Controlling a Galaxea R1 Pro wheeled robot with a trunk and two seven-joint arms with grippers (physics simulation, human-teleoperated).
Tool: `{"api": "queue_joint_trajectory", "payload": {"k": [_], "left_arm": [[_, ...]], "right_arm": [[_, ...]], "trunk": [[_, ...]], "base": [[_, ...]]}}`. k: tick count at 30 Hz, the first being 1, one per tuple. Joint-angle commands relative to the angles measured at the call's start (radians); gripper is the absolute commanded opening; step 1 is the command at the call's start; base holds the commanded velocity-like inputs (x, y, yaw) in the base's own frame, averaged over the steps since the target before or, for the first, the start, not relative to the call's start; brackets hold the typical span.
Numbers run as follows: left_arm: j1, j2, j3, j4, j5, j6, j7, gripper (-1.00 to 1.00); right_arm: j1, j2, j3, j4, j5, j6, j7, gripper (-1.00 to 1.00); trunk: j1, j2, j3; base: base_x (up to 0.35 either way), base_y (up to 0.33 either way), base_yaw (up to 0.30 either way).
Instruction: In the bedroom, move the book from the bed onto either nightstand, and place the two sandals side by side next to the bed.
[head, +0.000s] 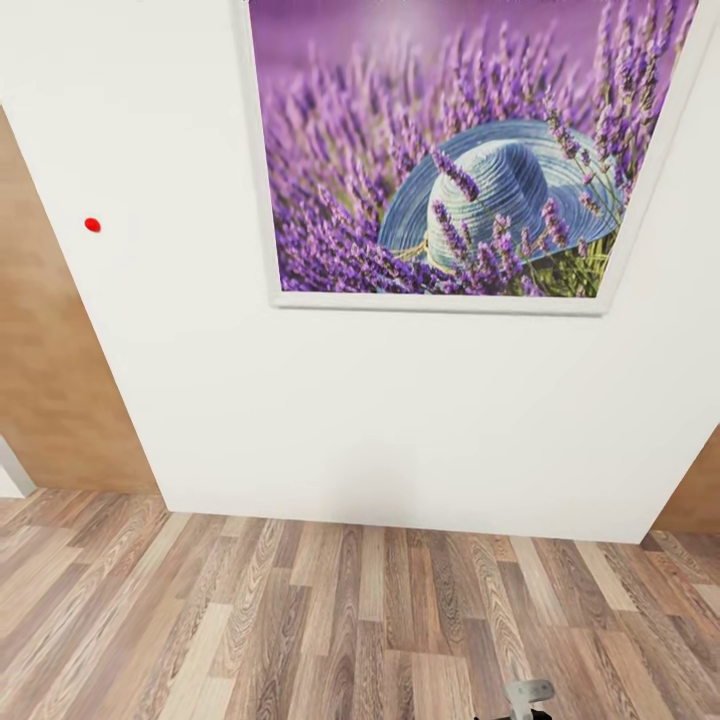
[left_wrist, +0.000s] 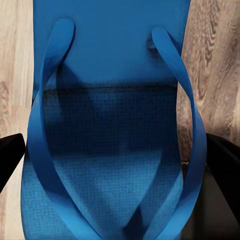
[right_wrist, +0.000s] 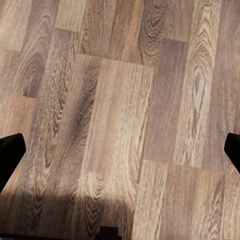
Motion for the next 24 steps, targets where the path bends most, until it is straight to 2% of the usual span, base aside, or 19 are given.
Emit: {"api": "queue_joint_trajectory", "payload": {"k": [1,11,16,24], "left_arm": [[-0.001,-0.001,-0.003,0.001,0.007,-0.003,0.002,-1.0],[-0.008,-0.014,-0.012,-0.008,-0.002,0.006,0.001,-1.0],[-0.021,-0.021,-0.015,-0.011,-0.005,0.084,0.006,-1.0],[-0.022,-0.018,-0.015,-0.009,-0.005,0.085,0.007,-1.0]], "right_arm": [[0.0,-0.001,0.004,-0.002,0.002,0.005,0.0,1.0],[0.0,-0.003,-0.004,-0.001,-0.002,0.005,0.0,1.0],[0.0,-0.002,-0.007,-0.002,-0.005,0.005,-0.001,1.0],[0.0,0.0,-0.008,0.006,-0.009,0.005,-0.003,1.0]], "trunk": [[-0.004,0.006,0.002],[-0.042,0.076,0.033],[-0.061,0.111,0.049],[-0.092,0.167,0.074]], "base": [[0.0,0.0,0.0],[0.0,0.0,0.0],[0.0,0.0,0.0],[0.0,0.0,0.0]]}}
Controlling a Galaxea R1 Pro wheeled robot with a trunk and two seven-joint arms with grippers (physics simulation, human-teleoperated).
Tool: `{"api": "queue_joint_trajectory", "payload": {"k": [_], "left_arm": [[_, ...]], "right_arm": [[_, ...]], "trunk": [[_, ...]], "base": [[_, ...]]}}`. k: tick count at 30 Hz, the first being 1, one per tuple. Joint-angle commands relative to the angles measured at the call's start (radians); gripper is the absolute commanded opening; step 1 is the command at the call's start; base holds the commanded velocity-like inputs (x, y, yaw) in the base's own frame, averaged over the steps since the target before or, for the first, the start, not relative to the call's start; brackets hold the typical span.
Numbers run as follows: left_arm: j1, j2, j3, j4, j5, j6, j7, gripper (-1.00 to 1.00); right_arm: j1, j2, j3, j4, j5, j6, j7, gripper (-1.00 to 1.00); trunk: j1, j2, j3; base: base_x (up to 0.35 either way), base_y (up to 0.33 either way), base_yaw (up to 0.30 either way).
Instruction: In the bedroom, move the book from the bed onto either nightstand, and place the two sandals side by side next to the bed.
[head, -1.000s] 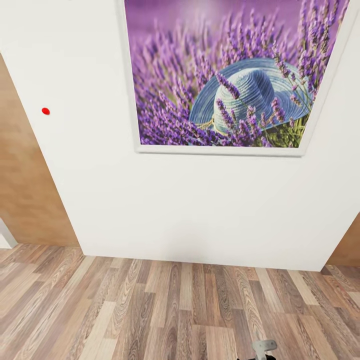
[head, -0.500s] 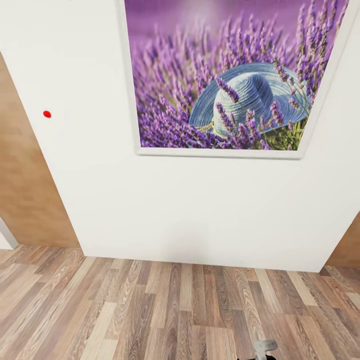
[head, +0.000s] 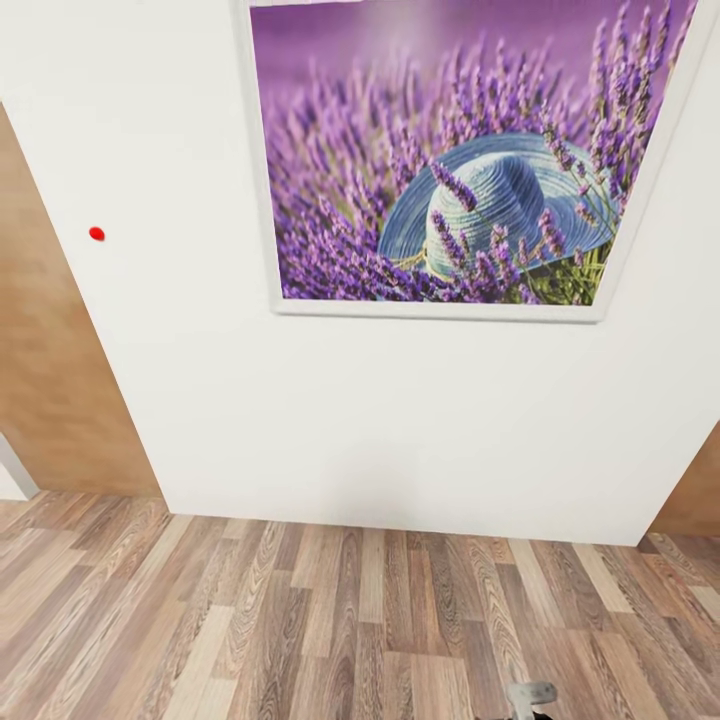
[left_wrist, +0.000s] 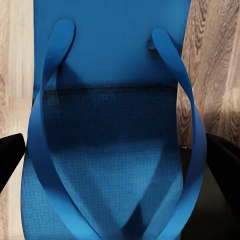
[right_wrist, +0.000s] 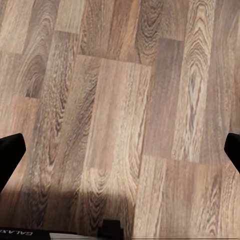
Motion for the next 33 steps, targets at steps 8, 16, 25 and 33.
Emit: {"api": "queue_joint_trajectory", "payload": {"k": [8,16,25,33], "left_arm": [[0.0,0.002,0.004,0.0,0.016,-0.004,0.002,-1.0],[0.001,0.002,0.005,0.0,0.017,-0.002,-0.002,-1.0],[0.001,0.002,0.006,0.0,0.017,-0.002,-0.005,-1.0],[0.001,0.002,0.005,0.0,0.016,-0.003,-0.005,-1.0]], "right_arm": [[0.0,0.0,0.008,0.028,0.001,-0.022,-0.001,1.0],[0.0,0.0,0.008,0.03,0.001,-0.051,0.001,1.0],[0.0,0.0,0.008,0.03,0.001,-0.054,0.001,1.0],[0.0,-0.001,0.009,0.03,0.008,-0.054,0.001,1.0]], "trunk": [[-0.015,0.027,0.011],[-0.015,0.027,0.011],[-0.015,0.027,0.011],[-0.015,0.027,0.011]], "base": [[0.0,0.0,0.0],[0.0,0.0,0.0],[0.0,0.0,0.0],[0.004,0.0,0.137]]}}
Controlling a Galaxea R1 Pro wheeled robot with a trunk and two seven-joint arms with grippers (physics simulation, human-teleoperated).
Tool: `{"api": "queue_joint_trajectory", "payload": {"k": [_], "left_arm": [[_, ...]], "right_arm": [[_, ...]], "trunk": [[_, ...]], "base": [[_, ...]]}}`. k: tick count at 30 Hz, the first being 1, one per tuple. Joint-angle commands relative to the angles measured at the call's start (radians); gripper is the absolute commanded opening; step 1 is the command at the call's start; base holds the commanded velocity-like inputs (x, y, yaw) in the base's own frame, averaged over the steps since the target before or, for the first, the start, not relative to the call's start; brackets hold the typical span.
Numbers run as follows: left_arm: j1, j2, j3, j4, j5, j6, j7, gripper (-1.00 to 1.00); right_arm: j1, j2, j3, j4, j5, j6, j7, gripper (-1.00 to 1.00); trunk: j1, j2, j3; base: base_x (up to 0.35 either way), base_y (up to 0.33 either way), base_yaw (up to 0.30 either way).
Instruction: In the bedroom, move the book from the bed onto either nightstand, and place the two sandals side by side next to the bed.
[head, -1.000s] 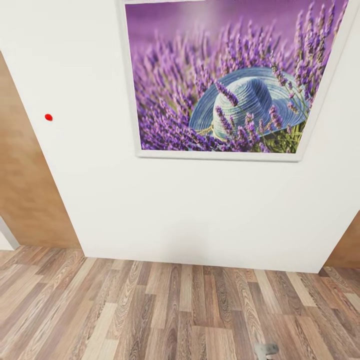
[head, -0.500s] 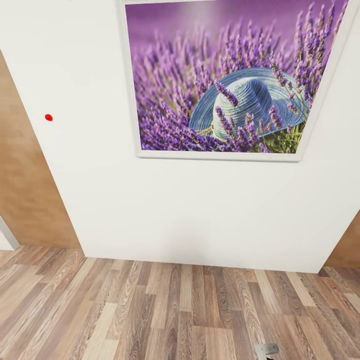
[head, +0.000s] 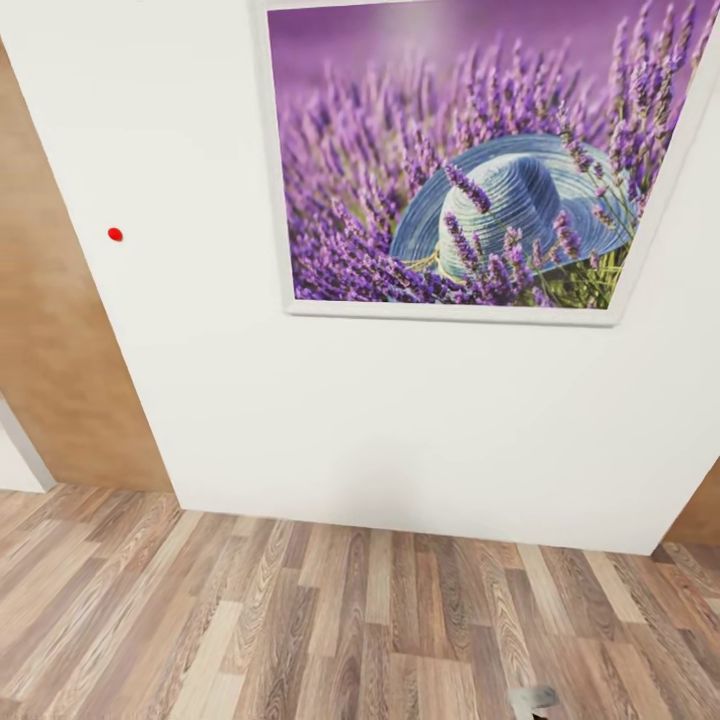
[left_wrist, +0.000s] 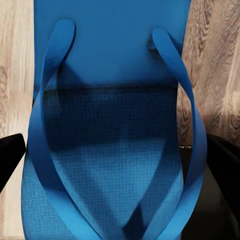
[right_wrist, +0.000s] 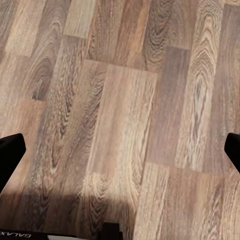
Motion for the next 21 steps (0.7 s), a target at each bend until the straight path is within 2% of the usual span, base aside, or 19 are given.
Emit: {"api": "queue_joint_trajectory", "payload": {"k": [1,5,12,21], "left_arm": [[-0.001,0.0,-0.003,0.001,0.007,-0.001,0.002,-1.0],[-0.001,0.0,-0.003,0.001,0.007,-0.002,0.002,-1.0],[-0.001,0.0,-0.003,0.001,0.007,-0.003,0.002,-1.0],[-0.001,0.0,-0.003,0.001,0.007,-0.005,0.002,-1.0]], "right_arm": [[0.0,-0.001,0.004,-0.001,0.002,0.0,0.0,1.0],[0.0,-0.001,0.004,-0.001,0.004,0.0,0.0,1.0],[0.0,-0.001,0.005,-0.001,0.005,0.0,0.0,1.0],[0.0,-0.001,0.005,-0.001,0.002,0.0,0.0,1.0]], "trunk": [[0.0,-0.001,-0.001],[0.0,-0.001,-0.001],[0.0,-0.001,-0.001],[0.0,-0.001,-0.001]], "base": [[0.045,0.0,0.25],[0.119,0.0,0.269],[0.257,0.0,0.261],[0.152,-0.018,0.054]]}}
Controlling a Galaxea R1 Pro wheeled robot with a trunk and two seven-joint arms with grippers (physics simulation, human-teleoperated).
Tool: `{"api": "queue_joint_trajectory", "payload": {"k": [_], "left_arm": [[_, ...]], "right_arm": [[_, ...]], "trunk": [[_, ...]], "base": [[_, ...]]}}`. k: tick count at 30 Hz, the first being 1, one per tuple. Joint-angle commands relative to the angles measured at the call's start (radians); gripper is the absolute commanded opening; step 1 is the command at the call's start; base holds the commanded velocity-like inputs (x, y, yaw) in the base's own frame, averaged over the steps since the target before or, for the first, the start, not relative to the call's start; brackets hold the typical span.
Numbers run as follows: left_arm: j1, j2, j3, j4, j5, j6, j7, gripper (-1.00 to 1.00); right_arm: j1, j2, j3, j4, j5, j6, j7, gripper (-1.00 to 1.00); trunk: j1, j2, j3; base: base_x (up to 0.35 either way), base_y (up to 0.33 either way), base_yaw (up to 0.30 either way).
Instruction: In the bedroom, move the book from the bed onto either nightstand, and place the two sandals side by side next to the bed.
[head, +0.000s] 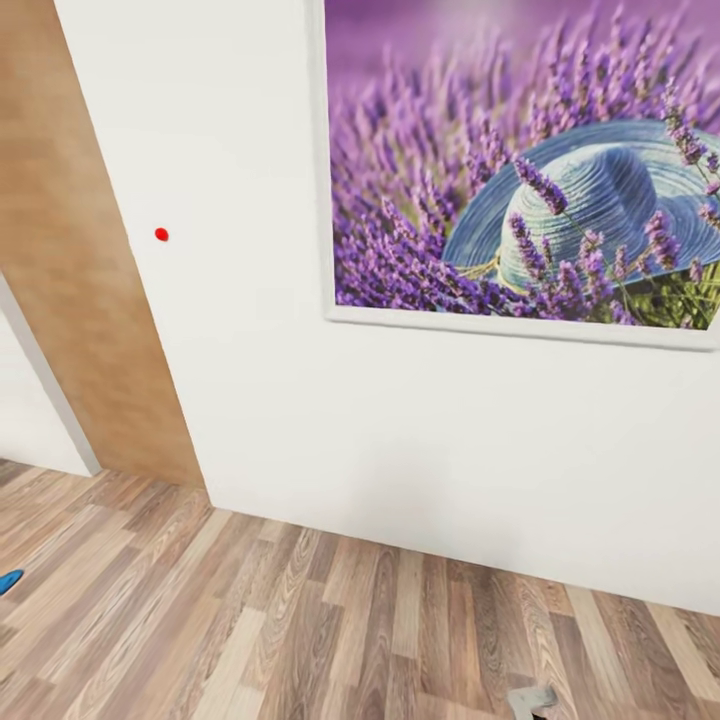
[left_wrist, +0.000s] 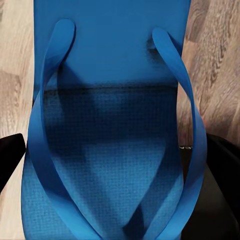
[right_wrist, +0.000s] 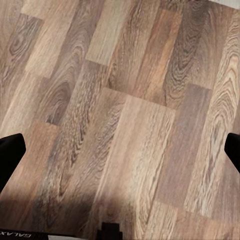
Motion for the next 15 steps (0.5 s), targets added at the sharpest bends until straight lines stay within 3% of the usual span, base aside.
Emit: {"api": "queue_joint_trajectory", "payload": {"k": [1,10,15], "left_arm": [[-0.001,0.0,-0.003,0.0,0.007,-0.002,0.002,-1.0],[-0.001,0.0,-0.004,0.0,0.006,-0.002,0.003,-1.0],[-0.001,0.0,-0.005,0.0,0.006,-0.003,0.004,-1.0]], "right_arm": [[-0.001,-0.001,0.004,0.0,0.002,0.0,0.0,1.0],[-0.001,0.0,0.006,0.0,0.004,0.0,0.0,1.0],[-0.001,0.001,0.007,0.001,0.004,0.0,0.0,1.0]], "trunk": [[0.0,-0.001,-0.001],[0.0,-0.001,-0.001],[0.0,-0.001,-0.001]], "base": [[0.159,-0.008,0.013],[0.264,-0.003,0.009],[0.253,-0.029,0.173]]}}
